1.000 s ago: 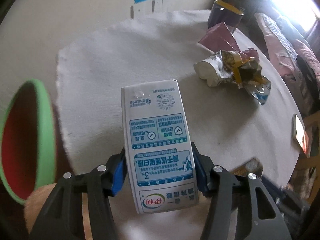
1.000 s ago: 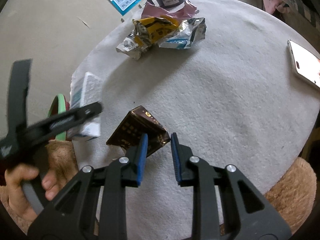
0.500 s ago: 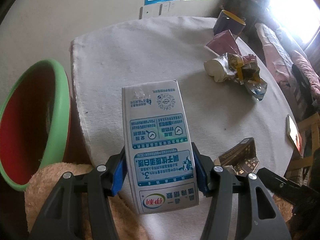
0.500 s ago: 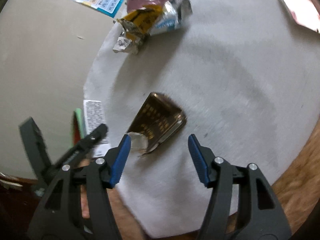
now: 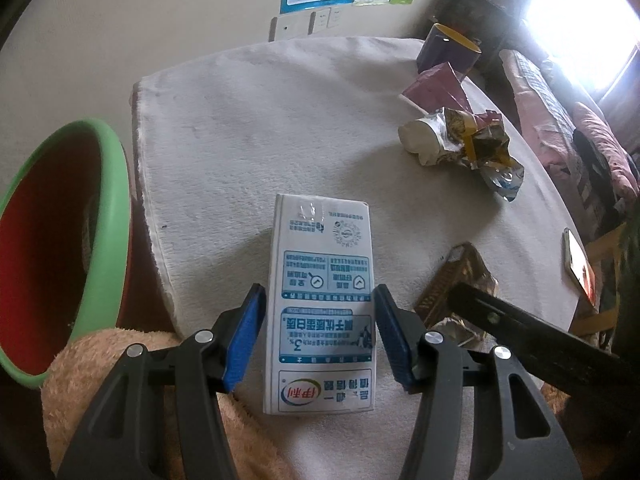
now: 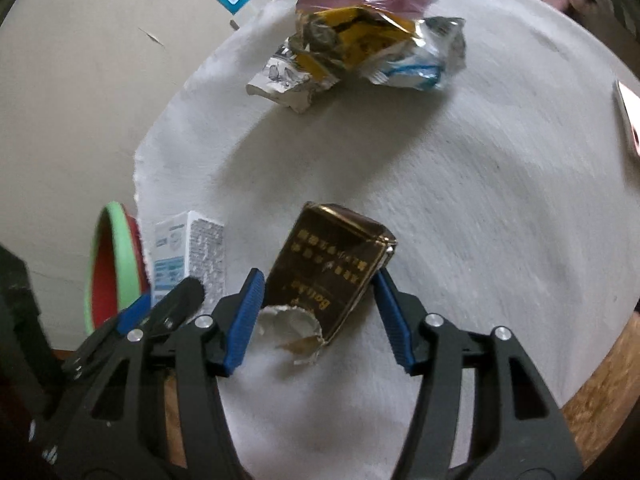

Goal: Collect trash
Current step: 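Grasp the brown chocolate box with the right gripper while the left holds the carton, then carry the milk carton and brown box over the red bin with both grippers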

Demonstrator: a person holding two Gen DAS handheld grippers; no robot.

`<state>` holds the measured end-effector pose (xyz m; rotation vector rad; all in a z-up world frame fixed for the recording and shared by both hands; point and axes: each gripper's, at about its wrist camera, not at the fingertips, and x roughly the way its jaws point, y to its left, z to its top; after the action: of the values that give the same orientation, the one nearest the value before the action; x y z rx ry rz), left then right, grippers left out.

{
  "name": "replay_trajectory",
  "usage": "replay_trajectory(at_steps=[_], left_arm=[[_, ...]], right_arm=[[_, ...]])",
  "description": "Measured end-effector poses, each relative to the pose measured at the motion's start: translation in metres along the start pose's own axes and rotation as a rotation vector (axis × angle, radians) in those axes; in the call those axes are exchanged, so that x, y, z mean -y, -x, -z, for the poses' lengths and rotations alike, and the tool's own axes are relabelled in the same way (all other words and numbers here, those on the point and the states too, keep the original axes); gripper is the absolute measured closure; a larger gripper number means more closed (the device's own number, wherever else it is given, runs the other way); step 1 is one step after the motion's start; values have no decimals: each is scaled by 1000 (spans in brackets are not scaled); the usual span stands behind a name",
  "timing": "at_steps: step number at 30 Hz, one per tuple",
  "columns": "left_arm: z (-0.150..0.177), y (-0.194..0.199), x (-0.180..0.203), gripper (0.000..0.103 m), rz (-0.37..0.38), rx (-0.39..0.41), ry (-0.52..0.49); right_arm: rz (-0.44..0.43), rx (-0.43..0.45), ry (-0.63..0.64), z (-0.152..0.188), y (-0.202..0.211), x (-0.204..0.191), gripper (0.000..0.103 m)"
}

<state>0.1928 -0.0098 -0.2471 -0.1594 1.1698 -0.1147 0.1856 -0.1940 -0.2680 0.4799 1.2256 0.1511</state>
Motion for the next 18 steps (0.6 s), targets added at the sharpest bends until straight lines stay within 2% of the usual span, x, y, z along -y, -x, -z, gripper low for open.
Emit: replay_trajectory(at_steps=[4,8,14,18], left_arm=[[0,0,-1,52,5,5,0],[1,0,-2,51,4,6,1],[5,-8,12,52,-67,-33,-86],[4,-3,10,53,-36,-28,-70]], right_arm=[[41,28,41,-2,0,-5,48],[47,18,46,-3,1,-6,49],[54,9,16,-19,-3,-6,49],[59,11,5,-23,2,-2,49]])
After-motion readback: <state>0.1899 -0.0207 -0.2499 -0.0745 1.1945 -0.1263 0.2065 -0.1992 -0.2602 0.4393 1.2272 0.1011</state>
